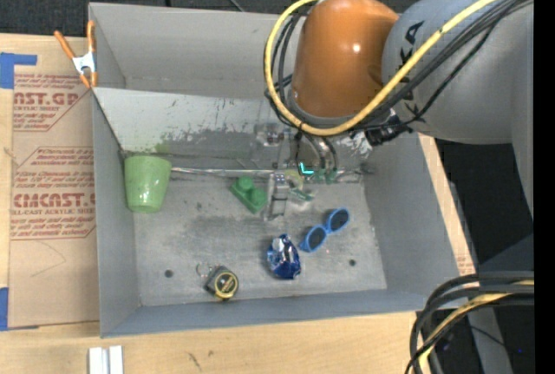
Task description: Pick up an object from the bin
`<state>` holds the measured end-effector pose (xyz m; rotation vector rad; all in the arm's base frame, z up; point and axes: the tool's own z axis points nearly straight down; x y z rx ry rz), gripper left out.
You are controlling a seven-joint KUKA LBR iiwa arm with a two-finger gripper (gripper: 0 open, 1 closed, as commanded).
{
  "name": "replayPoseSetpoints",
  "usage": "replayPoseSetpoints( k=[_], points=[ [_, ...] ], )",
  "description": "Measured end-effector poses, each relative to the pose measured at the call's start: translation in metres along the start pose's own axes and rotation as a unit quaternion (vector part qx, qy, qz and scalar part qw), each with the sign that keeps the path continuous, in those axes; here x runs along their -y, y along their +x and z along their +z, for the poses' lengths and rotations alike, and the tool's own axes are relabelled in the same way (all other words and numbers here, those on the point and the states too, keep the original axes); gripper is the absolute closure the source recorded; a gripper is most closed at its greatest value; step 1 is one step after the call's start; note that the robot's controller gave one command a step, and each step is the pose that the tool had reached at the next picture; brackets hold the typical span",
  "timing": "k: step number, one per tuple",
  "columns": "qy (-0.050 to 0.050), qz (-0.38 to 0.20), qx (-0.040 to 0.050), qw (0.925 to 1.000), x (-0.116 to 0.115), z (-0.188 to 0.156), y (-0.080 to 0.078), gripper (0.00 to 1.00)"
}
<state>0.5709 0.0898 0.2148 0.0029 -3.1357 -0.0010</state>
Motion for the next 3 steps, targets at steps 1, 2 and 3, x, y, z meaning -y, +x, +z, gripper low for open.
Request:
replayPoseSetpoints(
  k=[1,2,3],
  points=[
    [0.001,-0.108,-0.0007,0.9942,0.0,0.123,0.047,0.0],
    [-0.001,-0.148,0.0013,0.989,-0.071,0.143,0.074,0.0],
    [0.0,-0.144,0.0024,0.9895,-0.066,0.142,0.072,1.0]
  ],
)
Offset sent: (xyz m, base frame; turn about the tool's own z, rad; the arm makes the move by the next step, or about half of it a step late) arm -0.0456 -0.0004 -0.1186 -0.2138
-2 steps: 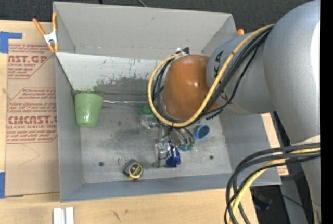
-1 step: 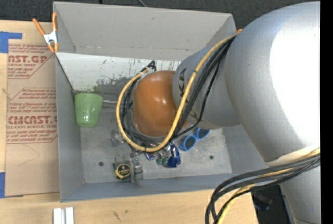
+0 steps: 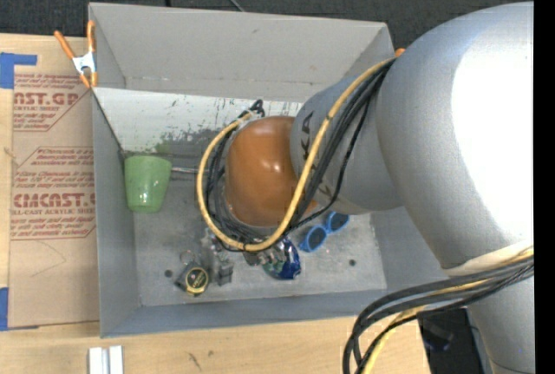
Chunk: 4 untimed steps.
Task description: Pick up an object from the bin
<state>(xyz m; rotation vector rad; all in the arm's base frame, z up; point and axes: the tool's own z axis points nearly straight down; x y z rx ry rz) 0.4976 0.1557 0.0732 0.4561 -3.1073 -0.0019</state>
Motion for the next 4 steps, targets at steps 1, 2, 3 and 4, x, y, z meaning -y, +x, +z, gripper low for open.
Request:
replayPoseSetpoints(
  k=[1,2,3,4],
  points=[
    [0.0,0.0,0.0001,1.0,0.0,0.0,0.0,0.0],
    [0.001,-0.047,0.0085,0.9988,-0.043,0.001,0.001,0.0],
    [0.0,-0.046,0.0025,0.9989,-0.042,0.003,0.004,1.0],
    [0.0,-0.078,0.0054,0.9969,-0.058,-0.13,-0.016,1.0]
  ],
)
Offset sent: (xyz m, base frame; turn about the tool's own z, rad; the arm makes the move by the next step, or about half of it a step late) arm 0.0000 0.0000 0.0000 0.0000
